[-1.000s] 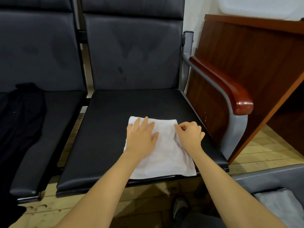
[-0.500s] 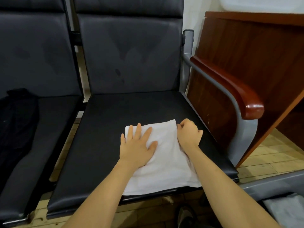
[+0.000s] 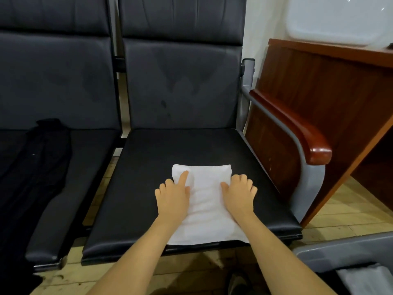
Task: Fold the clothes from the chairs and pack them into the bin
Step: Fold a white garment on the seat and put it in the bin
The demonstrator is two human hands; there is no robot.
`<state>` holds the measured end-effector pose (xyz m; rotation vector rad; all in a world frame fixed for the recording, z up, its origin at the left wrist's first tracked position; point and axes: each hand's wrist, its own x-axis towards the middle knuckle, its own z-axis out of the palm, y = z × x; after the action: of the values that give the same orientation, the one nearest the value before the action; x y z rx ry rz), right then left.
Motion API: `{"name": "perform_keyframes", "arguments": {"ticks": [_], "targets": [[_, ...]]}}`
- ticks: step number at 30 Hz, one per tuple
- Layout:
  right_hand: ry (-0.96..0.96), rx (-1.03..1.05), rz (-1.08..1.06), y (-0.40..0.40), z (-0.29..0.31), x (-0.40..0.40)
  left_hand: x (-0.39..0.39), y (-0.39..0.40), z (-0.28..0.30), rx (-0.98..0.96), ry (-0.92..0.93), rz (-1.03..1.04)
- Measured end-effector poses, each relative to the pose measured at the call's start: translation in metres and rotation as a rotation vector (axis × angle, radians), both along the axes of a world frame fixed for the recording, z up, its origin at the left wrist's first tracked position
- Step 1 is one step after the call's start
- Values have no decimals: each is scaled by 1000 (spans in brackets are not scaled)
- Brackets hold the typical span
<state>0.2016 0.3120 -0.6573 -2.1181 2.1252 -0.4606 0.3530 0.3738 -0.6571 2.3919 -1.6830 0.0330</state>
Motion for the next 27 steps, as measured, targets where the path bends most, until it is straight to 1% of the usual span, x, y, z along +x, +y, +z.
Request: {"name": "perform_keyframes", "arguments": {"ticks": [4, 5, 8, 10, 12, 15, 19, 23, 27], "targets": [[-139, 22, 30, 11, 8, -7, 2, 9, 9, -127, 219, -82], [-214, 36, 39, 14, 10, -11, 1, 12, 12, -168, 273, -105], [-593, 102, 61, 28, 25, -20, -4, 23, 25, -287, 434, -163], [-763, 40, 82, 39, 38, -27, -9, 31, 37, -350, 496, -197], [-852, -96, 119, 51, 55, -37, -17, 38, 52, -413, 520, -242], [-868, -280, 176, 69, 84, -59, -36, 47, 80, -514, 542, -324], [-763, -459, 175, 95, 119, -104, -76, 62, 116, -574, 606, -436], [-743, -521, 139, 121, 137, -161, -131, 72, 136, -578, 626, -545], [-702, -531, 25, 143, 128, -227, -201, 78, 130, -517, 679, -666]]}}
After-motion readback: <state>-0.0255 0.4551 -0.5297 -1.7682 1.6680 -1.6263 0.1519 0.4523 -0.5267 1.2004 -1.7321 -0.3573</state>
